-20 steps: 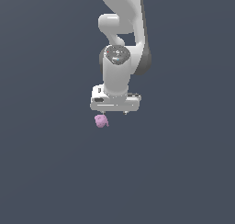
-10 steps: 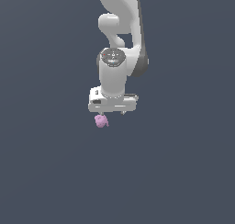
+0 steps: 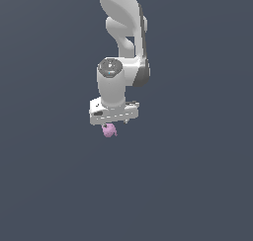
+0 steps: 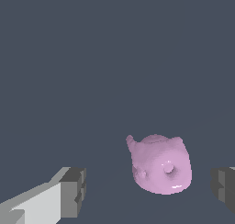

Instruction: Pick up the object and move it to a goal position.

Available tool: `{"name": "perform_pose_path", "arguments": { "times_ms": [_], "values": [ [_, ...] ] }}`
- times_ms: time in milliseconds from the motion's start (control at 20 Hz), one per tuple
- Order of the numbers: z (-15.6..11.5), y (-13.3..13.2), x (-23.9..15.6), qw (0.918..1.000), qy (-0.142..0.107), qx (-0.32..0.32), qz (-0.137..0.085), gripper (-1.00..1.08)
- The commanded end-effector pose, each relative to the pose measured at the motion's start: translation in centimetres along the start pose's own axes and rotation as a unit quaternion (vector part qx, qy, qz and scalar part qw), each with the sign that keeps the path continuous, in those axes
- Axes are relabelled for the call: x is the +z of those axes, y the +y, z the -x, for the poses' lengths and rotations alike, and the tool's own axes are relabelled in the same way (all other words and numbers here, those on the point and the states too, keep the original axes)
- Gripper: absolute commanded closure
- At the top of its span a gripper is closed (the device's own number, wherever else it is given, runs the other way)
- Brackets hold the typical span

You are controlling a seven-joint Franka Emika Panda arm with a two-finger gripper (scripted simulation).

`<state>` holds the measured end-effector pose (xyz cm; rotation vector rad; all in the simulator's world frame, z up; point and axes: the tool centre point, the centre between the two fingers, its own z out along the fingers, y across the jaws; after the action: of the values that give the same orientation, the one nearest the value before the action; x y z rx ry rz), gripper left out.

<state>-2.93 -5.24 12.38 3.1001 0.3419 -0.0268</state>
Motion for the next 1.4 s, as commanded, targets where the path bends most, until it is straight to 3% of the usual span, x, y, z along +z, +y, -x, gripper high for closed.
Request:
{"name": "perform_pose_path", "arguments": {
  "times_ms": [0, 600, 1350],
  "values": [
    [0.6, 0.8, 0.8, 0.9997, 0.002, -0.022, -0.002, -0.92],
    [2.4, 2.9, 3.2, 0.9960, 0.010, -0.088, -0.009, -0.92],
    [2.6, 3.1, 5.5, 0.9953, 0.010, -0.096, -0.009, -0.92]
  ]
}}
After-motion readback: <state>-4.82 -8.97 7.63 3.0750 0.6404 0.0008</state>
